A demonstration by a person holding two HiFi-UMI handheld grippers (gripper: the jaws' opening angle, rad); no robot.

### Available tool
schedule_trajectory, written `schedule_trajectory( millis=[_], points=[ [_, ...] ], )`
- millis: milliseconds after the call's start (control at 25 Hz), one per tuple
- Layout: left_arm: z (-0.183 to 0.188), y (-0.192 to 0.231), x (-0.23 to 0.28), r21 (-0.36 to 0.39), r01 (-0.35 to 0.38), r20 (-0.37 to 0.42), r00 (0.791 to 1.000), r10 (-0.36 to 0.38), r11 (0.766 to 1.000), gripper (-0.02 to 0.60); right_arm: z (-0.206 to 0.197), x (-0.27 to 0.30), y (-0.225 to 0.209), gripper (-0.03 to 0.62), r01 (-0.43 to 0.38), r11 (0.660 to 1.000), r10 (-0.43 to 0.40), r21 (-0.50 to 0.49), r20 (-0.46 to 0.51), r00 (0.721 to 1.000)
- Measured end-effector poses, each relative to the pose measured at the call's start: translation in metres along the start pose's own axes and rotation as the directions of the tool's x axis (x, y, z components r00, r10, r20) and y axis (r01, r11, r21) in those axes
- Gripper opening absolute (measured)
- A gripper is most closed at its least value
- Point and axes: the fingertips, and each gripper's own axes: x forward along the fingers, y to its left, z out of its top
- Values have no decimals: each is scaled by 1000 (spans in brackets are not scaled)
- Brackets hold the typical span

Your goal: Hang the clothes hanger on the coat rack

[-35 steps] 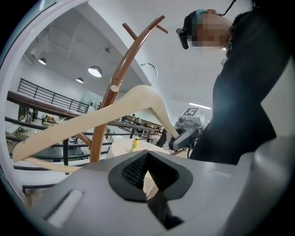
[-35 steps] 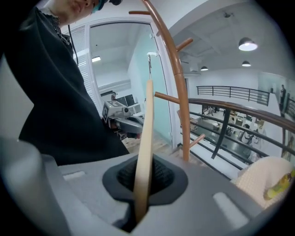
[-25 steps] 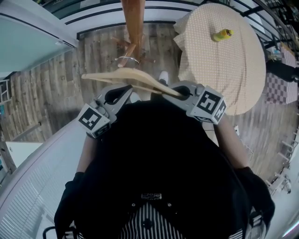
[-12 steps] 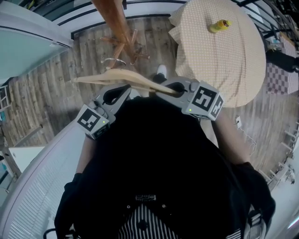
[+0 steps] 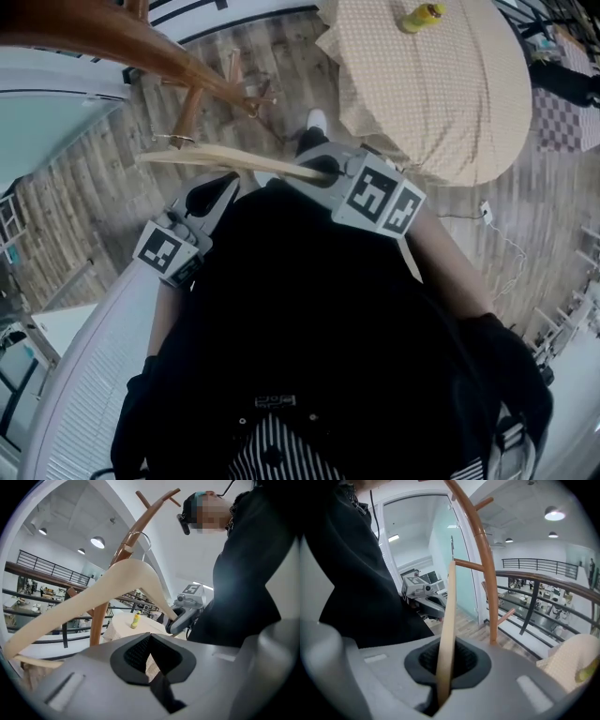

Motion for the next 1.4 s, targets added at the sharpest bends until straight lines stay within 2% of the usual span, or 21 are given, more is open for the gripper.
schedule_trajectory(
  millis=[200, 520, 720, 880, 1160, 1400],
  points=[
    [-3, 2, 4, 10, -11, -25, 1000, 11, 1000, 2, 2, 9, -4, 8, -40, 999, 39, 31, 25, 999],
    [0, 2, 3, 18, -27, -14, 1000, 27, 999, 3, -3, 21, -19, 8, -6, 997, 4, 74, 28, 1000],
    [3, 1, 4, 11, -31, -16, 999, 31, 999, 2, -5, 27, -35, 8, 61, 993, -62, 101, 11, 998],
    [15, 3, 6, -11, -32, 30, 999, 33, 999, 2, -11, 28, -45, 8, 104, 987, -103, 120, -13, 995],
    [9, 1, 9, -7, -19, 15, 1000, 19, 1000, 3, -30, 40, -61, 8, 219, 972, -213, 81, -71, 974],
    [8, 0, 17, -6, -21, 3, 1000, 22, 1000, 2, -38, 44, -70, 8, 267, 963, -261, 45, -105, 959]
  ],
)
